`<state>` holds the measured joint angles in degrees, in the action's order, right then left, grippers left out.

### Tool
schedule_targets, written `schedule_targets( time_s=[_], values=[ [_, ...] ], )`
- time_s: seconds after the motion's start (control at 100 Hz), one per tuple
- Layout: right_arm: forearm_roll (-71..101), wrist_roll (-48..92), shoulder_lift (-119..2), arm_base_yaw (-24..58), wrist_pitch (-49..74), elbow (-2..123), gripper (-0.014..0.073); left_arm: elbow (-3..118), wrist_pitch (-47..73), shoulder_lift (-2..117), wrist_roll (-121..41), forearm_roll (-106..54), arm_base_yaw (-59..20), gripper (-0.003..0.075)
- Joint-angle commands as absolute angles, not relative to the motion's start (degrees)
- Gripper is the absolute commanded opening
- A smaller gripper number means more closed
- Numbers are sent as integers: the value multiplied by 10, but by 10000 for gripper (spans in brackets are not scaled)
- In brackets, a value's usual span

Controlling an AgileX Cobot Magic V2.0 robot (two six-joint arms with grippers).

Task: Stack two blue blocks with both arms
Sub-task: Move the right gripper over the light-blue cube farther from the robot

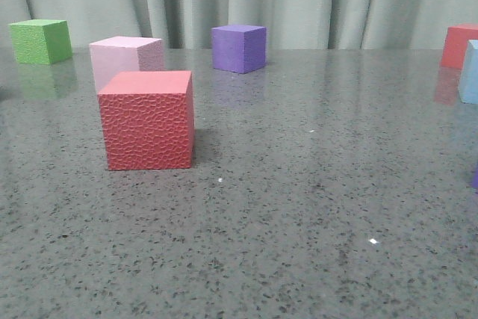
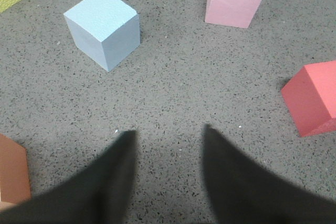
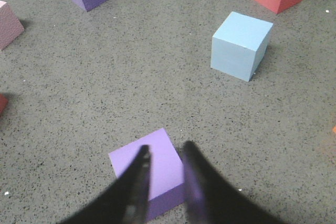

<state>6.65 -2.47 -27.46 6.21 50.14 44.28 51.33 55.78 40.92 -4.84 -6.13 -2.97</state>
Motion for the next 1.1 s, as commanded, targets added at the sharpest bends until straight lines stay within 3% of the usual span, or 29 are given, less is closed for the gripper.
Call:
schedule_targets(
  time_s=[0.0,0.04,0.07,0.17,0.64,1.09],
  values=[
    [71,-21,-282,58,466,462,473,534,524,412,-49,-71,-29,655],
    [71,-21,-282,58,466,462,568,534,524,412,-49,-71,-29,726],
    [71,-21,-282,58,466,462,617,534,524,412,-49,-71,-29,701],
    [71,-21,-282,58,464,462,579,534,524,412,-49,-71,-29,658],
    [48,-87,-301,58,430,471,580,534,521,412,-49,-71,-29,659],
    [-98,-252,-513,58,427,593,580,534,521,412,-49,-71,-29,659]
  ],
)
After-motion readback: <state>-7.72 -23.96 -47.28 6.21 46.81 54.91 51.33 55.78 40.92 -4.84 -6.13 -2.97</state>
